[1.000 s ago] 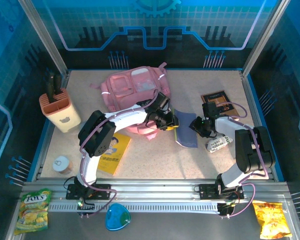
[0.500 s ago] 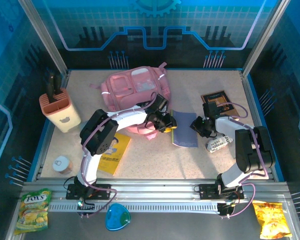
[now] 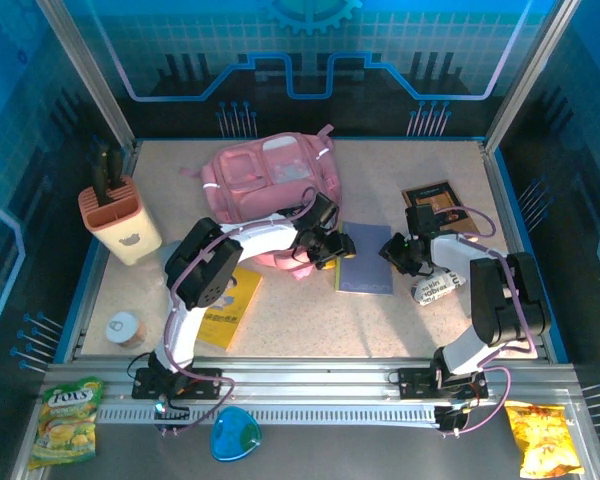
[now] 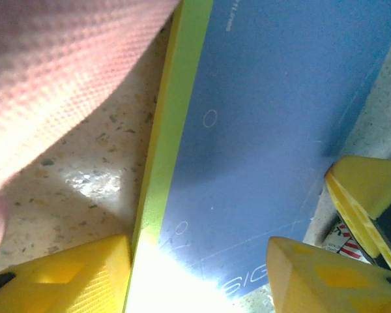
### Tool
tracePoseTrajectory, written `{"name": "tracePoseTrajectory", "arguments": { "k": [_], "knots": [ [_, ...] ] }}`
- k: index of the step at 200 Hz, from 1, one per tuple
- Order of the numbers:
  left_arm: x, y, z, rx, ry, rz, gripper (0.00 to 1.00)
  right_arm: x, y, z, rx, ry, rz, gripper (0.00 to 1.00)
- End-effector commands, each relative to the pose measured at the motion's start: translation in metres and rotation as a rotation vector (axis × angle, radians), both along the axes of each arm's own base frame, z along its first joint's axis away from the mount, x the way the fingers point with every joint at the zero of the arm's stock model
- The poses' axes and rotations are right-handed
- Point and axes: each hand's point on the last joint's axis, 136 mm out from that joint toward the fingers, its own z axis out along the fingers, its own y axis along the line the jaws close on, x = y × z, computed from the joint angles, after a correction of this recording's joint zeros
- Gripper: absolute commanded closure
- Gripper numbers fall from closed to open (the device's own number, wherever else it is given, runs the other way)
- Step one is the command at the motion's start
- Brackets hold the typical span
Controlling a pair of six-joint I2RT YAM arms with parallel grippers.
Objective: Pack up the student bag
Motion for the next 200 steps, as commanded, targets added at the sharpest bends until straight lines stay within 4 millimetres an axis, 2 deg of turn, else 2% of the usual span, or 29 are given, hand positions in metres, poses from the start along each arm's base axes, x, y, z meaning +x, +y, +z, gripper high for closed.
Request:
{"name": "tracePoseTrajectory", "arguments": {
  "k": [1,42,78,112,140,177,200],
  "knots": [
    [-0.003,0.0,-0.012,0.03,0.015,-0.013,0.43,-0.022,0.007,-0.016,0.054,0.099,0.009,0.67],
    [-0.002,0.0,-0.014,0.041,0.008,-0.023,0.38,-0.022,0.008,-0.016,0.056,0.1,0.008,0.67],
    [0.0,0.006,-0.018,0.086,0.0,-0.031,0.26,-0.022,0.008,-0.016,0.056,0.099,0.01,0.67],
    [0.004,0.009,-0.016,0.096,-0.032,-0.044,0.18,-0.021,0.01,-0.016,0.069,0.089,0.011,0.67],
    [0.004,0.008,-0.017,0.097,-0.028,-0.054,0.17,-0.021,0.012,-0.019,0.088,0.092,0.011,0.67],
    [0.01,0.023,-0.016,0.167,-0.062,-0.023,0.16,-0.021,0.01,-0.018,0.084,0.092,0.005,0.67],
    [0.015,0.031,-0.014,0.201,-0.095,-0.011,0.21,-0.021,0.009,-0.017,0.083,0.09,0.002,0.67]
  ]
}}
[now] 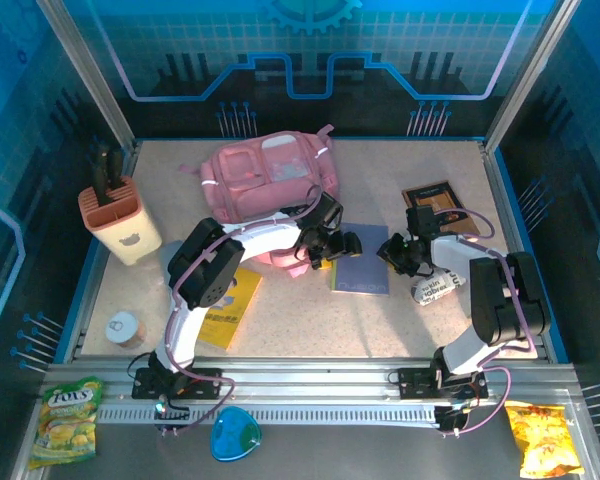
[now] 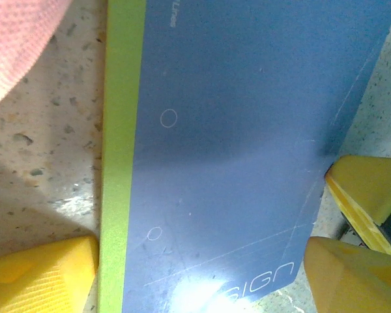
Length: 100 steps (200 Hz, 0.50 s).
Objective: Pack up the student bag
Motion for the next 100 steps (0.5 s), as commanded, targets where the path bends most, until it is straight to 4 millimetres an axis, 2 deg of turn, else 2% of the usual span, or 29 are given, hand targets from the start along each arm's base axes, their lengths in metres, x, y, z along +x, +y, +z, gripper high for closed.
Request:
{"name": "tracePoseTrajectory", "arguments": {
  "k": [1,33,67,83,100],
  "knots": [
    [0.01,0.029,-0.015,0.143,-0.045,0.034,0.21,-0.021,0.002,-0.017,0.029,0.094,-0.001,0.67],
    [0.015,0.032,-0.02,0.153,-0.049,0.048,0.35,-0.02,0.003,-0.018,0.033,0.095,0.001,0.68],
    [0.013,0.03,-0.027,0.143,-0.024,0.05,0.36,-0.019,0.003,-0.018,0.034,0.095,0.0,0.68],
    [0.009,0.017,-0.023,0.066,-0.008,0.02,0.35,-0.02,0.004,-0.017,0.04,0.095,0.003,0.68],
    [0.004,-0.006,-0.008,-0.074,0.018,-0.038,0.39,-0.02,0.005,-0.017,0.048,0.096,0.002,0.68]
  ]
}}
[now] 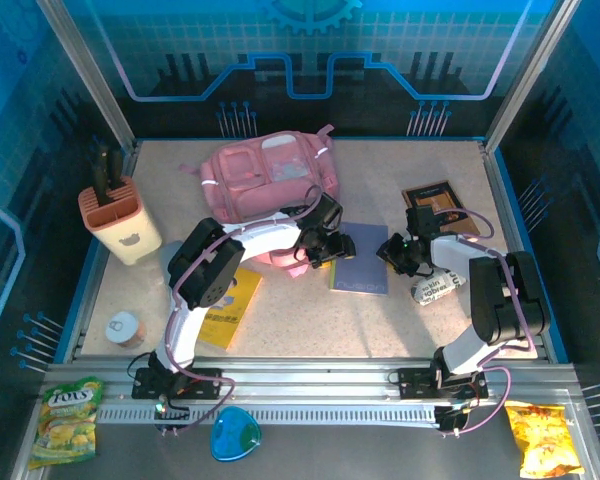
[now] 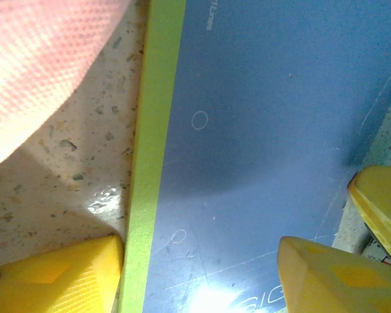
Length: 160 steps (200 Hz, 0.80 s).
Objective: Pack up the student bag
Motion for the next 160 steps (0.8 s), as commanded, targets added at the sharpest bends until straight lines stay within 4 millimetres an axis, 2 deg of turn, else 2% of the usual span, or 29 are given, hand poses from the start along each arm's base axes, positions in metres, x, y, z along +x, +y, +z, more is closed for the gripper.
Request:
{"name": "tracePoseTrajectory", "arguments": {
  "k": [1,30,50,68,86,106,160],
  "knots": [
    [0.002,-0.014,-0.003,-0.114,0.026,-0.045,0.39,-0.02,0.003,-0.017,0.038,0.094,-0.001,0.68],
    [-0.006,-0.038,0.041,-0.336,0.028,-0.098,0.48,-0.02,0.004,-0.016,0.042,0.091,-0.003,0.68],
    [-0.009,-0.042,0.072,-0.431,-0.001,-0.126,0.56,-0.02,0.003,-0.017,0.043,0.093,-0.007,0.68],
    [-0.012,-0.041,0.088,-0.471,-0.017,-0.136,0.61,-0.019,0.003,-0.017,0.043,0.09,-0.007,0.68],
    [-0.016,-0.039,0.087,-0.476,-0.013,-0.137,0.67,-0.02,0.003,-0.017,0.044,0.091,-0.009,0.68],
    [-0.017,-0.037,0.074,-0.459,0.011,-0.123,0.72,-0.02,0.003,-0.018,0.046,0.092,-0.01,0.69],
    [-0.011,-0.044,0.061,-0.473,0.025,-0.113,0.73,-0.021,0.003,-0.016,0.046,0.089,-0.012,0.69]
  ]
}}
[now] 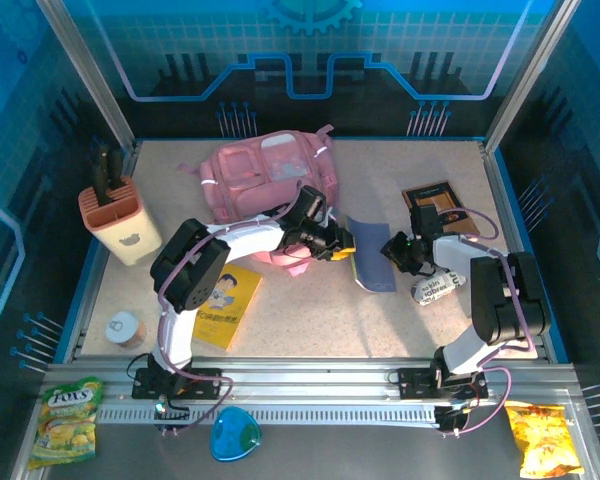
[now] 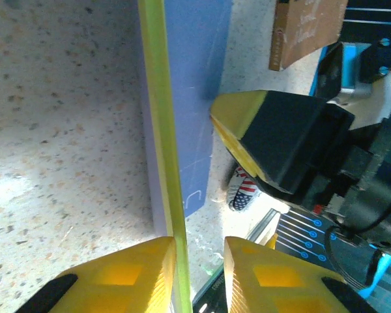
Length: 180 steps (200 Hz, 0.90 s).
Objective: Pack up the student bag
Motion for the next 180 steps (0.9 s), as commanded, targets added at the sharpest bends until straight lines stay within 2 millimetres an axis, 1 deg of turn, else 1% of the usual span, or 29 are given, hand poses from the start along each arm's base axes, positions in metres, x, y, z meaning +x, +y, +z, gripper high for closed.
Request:
{"name": "tracePoseTrajectory", "arguments": {
  "k": [1,15,32,48,65,89,106,134,152,160,180],
  "knots": [
    [-0.004,-0.018,0.002,-0.062,-0.012,-0.043,0.73,-0.027,0.014,-0.016,0.071,0.108,0.027,0.69],
    [-0.002,-0.021,-0.002,-0.062,-0.011,-0.047,0.73,-0.028,0.014,-0.017,0.072,0.111,0.024,0.69],
    [-0.001,-0.023,-0.011,-0.047,-0.001,-0.05,0.72,-0.028,0.016,-0.017,0.078,0.113,0.027,0.7],
    [0.0,-0.025,-0.018,-0.035,0.002,-0.053,0.7,-0.027,0.017,-0.018,0.084,0.115,0.029,0.7],
    [0.002,-0.024,-0.029,0.009,0.008,-0.047,0.67,-0.026,0.017,-0.017,0.088,0.113,0.029,0.7],
    [0.003,-0.022,-0.038,0.03,0.022,-0.034,0.69,-0.027,0.017,-0.018,0.087,0.117,0.031,0.7],
    [0.004,-0.02,-0.036,0.035,0.01,-0.025,0.7,-0.027,0.016,-0.017,0.08,0.117,0.03,0.7],
    [0.008,-0.012,-0.025,0.062,-0.035,-0.007,0.74,-0.026,0.015,-0.015,0.073,0.106,0.031,0.7],
    [0.01,-0.007,-0.017,0.072,-0.06,0.006,0.79,-0.024,0.014,-0.01,0.071,0.087,0.035,0.7],
    [0.01,-0.006,-0.013,0.071,-0.069,0.01,0.83,-0.023,0.014,-0.007,0.071,0.075,0.035,0.69],
    [0.011,-0.001,0.001,0.069,-0.099,0.015,0.91,-0.016,0.015,0.007,0.089,0.001,0.048,0.65]
  ]
}}
